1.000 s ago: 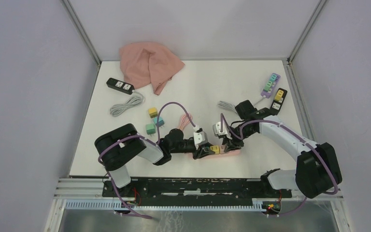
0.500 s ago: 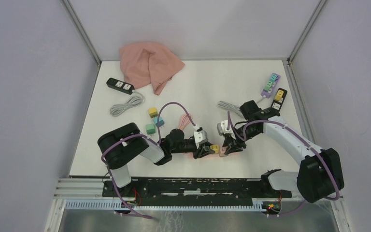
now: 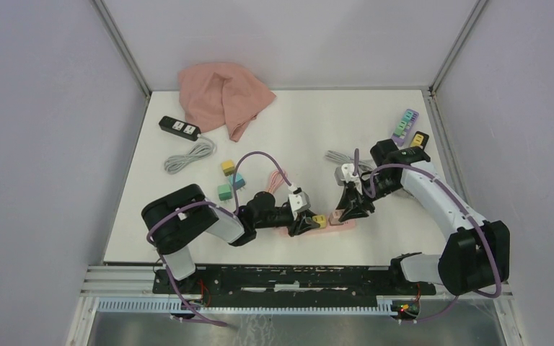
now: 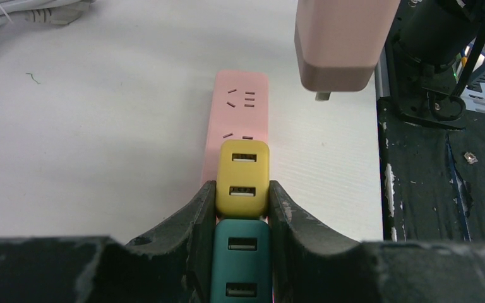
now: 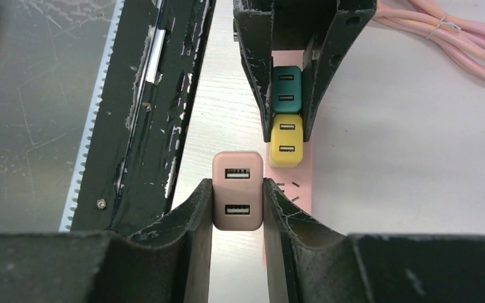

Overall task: Pull the plug off the socket
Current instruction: Remove the plug from the socket, then place the plug at the center of the board.

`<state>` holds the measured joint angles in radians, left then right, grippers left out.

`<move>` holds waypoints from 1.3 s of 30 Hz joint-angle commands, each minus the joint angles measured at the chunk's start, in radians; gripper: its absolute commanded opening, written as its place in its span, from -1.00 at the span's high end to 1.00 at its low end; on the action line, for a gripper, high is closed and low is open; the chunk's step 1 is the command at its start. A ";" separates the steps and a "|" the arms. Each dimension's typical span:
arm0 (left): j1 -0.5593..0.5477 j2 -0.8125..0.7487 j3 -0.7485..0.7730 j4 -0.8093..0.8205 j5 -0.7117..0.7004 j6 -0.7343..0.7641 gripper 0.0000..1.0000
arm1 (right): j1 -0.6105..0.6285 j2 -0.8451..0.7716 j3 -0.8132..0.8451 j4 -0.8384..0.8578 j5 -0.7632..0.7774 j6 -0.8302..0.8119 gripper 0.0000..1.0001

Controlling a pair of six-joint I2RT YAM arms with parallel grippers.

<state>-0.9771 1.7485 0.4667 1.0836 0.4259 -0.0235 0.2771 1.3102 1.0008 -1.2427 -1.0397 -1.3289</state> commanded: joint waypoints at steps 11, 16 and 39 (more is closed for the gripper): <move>0.007 -0.182 -0.012 -0.176 -0.142 -0.130 -0.31 | -0.068 0.008 0.072 -0.012 -0.188 0.184 0.96; 0.009 -0.301 -0.010 -0.269 -0.174 -0.148 -0.51 | -0.078 0.010 0.053 0.097 -0.220 0.337 0.94; 0.051 -0.546 -0.023 -0.305 -0.205 -0.468 -0.99 | -0.127 0.041 0.005 0.448 -0.347 0.866 0.92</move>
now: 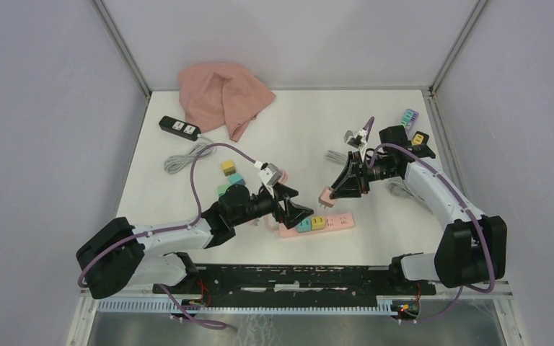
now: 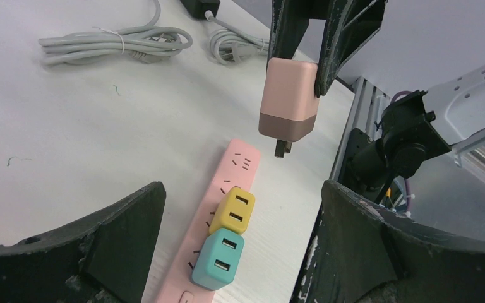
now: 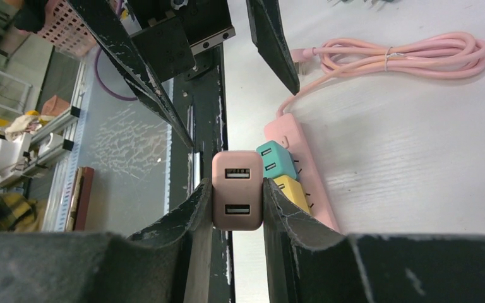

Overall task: Pull the plug off the socket
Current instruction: Place the plug at the center of the board.

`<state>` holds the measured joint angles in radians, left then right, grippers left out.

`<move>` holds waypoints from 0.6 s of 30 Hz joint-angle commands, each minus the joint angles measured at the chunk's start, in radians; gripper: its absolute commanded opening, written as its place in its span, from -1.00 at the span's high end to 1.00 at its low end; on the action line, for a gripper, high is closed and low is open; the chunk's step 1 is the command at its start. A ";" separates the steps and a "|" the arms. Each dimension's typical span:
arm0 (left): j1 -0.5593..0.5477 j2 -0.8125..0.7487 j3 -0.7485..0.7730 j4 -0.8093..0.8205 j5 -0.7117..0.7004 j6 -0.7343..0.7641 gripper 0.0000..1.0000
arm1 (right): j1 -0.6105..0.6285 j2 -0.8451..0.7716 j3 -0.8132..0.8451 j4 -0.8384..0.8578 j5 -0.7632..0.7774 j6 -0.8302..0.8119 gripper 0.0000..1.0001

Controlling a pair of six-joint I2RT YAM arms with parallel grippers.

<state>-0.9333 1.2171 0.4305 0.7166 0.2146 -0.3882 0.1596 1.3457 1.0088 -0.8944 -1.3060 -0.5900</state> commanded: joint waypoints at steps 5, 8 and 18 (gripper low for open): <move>0.010 -0.008 0.039 0.058 0.014 -0.152 -0.99 | -0.017 0.011 -0.011 0.191 -0.093 0.263 0.92; 0.009 -0.007 0.049 0.055 -0.003 -0.177 -1.00 | -0.019 0.019 -0.019 0.244 -0.090 0.340 0.92; 0.009 -0.004 0.102 -0.087 -0.151 -0.278 -0.90 | -0.023 0.047 -0.036 0.353 -0.051 0.504 0.92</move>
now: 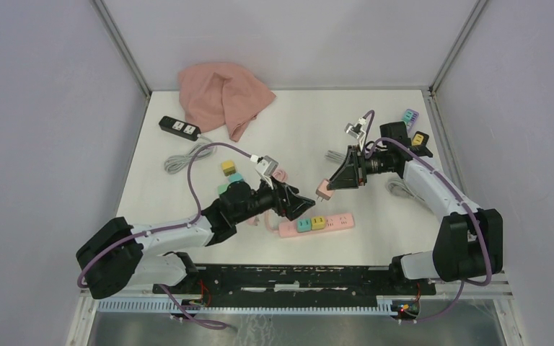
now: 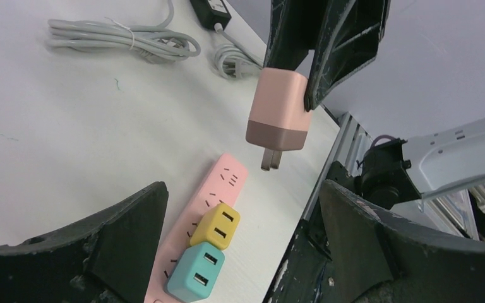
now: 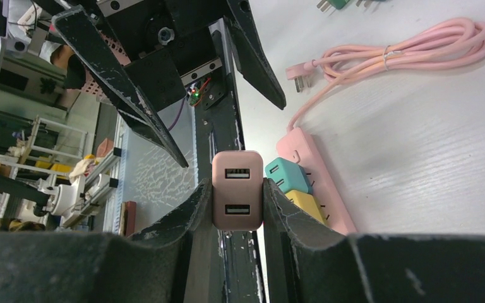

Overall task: Pull the plug off the socket
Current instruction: Place the plug at the center of the board.

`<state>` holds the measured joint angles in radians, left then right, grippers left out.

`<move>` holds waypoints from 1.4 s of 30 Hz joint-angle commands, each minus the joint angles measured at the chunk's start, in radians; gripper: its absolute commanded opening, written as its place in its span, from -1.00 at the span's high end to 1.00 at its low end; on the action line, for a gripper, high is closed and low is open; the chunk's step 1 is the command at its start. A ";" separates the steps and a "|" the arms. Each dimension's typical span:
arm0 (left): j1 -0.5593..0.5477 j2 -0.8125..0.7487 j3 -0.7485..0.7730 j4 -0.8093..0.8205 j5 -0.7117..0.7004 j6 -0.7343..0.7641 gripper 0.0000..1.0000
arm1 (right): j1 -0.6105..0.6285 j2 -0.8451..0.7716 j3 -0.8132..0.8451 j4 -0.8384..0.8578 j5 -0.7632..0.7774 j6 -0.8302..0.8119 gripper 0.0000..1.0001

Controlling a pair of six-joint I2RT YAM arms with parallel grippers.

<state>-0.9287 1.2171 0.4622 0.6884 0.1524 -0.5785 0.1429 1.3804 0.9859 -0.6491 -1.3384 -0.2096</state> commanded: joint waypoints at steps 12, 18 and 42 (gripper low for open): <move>-0.036 0.070 0.251 -0.336 -0.060 0.143 -0.76 | -0.005 0.083 -0.024 0.180 0.051 0.299 0.91; -0.113 0.161 0.387 -0.465 -0.177 0.211 -0.78 | -0.006 0.104 -0.022 0.188 0.055 0.324 0.90; -0.190 0.367 0.663 -0.766 -0.500 0.238 0.63 | -0.007 0.106 -0.023 0.183 0.056 0.320 0.26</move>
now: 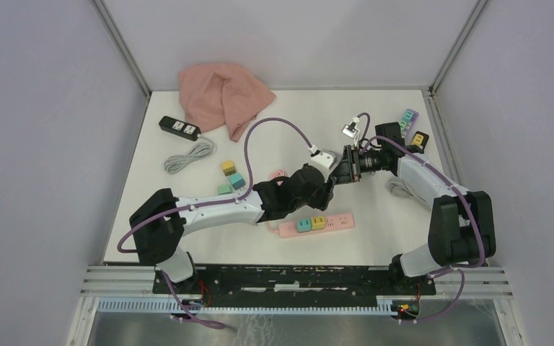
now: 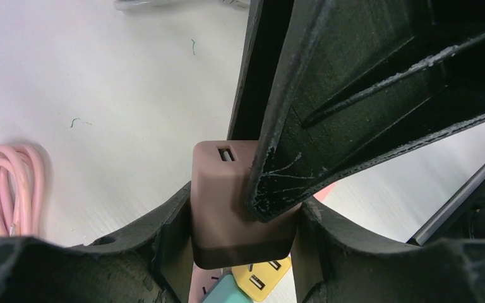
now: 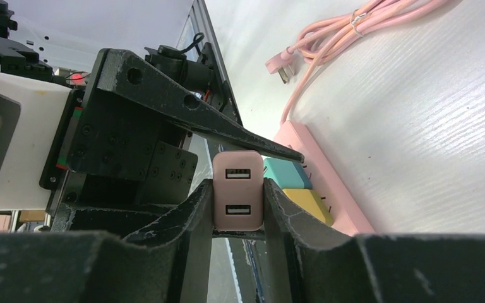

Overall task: Pull the plug off the socket
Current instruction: Place the plug at the center of the board.

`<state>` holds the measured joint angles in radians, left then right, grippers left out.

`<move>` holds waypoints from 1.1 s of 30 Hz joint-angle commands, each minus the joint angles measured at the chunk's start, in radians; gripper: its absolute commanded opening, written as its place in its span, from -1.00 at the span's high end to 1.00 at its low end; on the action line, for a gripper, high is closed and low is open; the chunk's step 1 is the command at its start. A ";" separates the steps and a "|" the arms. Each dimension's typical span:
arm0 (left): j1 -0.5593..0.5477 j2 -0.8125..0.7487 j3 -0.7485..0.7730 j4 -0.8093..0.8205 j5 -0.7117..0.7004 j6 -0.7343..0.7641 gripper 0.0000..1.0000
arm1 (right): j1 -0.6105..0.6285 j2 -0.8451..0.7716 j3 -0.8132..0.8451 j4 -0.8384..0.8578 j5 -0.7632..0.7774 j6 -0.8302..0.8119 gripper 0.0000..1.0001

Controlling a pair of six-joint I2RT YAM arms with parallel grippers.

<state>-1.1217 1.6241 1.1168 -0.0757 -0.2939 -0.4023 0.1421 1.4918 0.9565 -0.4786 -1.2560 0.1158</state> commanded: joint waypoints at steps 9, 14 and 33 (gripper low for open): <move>0.030 -0.157 -0.167 0.053 -0.131 0.051 0.94 | -0.007 -0.042 0.053 -0.133 -0.021 -0.191 -0.99; 0.184 -0.288 -0.345 0.102 -0.090 -0.034 0.94 | -0.006 -0.050 0.053 -0.140 0.000 -0.207 -0.99; 0.734 -0.416 -0.532 -0.011 -0.213 -0.450 0.50 | -0.007 -0.048 0.051 -0.153 0.018 -0.229 -0.99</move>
<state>-0.4099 1.1976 0.5507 -0.0528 -0.4152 -0.7288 0.1352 1.4734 0.9688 -0.6304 -1.2251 -0.0917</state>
